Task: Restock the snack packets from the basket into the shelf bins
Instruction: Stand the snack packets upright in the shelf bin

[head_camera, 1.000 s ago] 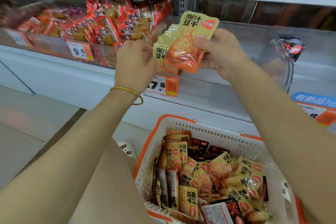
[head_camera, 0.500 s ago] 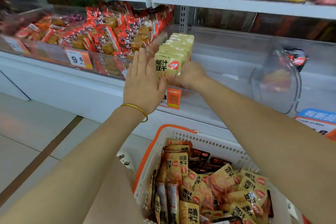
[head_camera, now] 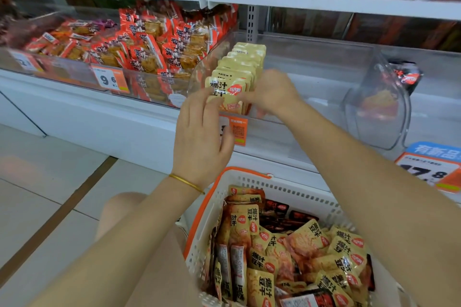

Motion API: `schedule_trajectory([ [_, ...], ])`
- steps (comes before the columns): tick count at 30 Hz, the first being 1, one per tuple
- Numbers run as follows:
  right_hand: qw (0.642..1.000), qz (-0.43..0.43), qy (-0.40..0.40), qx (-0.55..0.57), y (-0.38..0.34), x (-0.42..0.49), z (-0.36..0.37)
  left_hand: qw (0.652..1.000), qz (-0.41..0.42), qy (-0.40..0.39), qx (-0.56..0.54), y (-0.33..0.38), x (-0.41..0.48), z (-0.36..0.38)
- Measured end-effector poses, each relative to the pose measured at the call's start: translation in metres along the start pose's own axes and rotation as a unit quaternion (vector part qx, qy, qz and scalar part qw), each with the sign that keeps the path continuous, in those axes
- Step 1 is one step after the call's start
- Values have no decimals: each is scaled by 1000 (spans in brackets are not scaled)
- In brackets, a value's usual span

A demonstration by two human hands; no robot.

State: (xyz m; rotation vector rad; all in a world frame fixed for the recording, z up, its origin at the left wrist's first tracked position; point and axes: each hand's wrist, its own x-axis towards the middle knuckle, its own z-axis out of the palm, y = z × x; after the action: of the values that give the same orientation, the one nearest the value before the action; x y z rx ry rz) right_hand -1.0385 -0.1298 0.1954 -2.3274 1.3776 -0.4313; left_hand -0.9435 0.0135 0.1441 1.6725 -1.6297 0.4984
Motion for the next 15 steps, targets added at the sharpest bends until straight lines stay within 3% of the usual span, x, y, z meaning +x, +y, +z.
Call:
schedule_trajectory([
  [2, 995, -16, 62, 71, -5, -36, -21, 1000, 27, -8, -9, 8, -16, 0],
  [4, 982, -48, 61, 173, -4, -85, -29, 997, 49, -57, -27, 10, -32, 4],
  [6, 971, -33, -29, 234, 10, -123, -10, 988, 66, -136, -27, 5, -43, 12],
  [10, 956, 98, -216, 173, 67, -134, 85, 960, 17, -280, -11, -6, -57, 32],
  [13, 934, 201, -253, 155, 104, -126, 155, 934, -56, -352, 15, -10, -61, 44],
  [15, 923, 223, -279, 142, 120, -125, 189, 925, -93, -369, 10, -12, -61, 52],
])
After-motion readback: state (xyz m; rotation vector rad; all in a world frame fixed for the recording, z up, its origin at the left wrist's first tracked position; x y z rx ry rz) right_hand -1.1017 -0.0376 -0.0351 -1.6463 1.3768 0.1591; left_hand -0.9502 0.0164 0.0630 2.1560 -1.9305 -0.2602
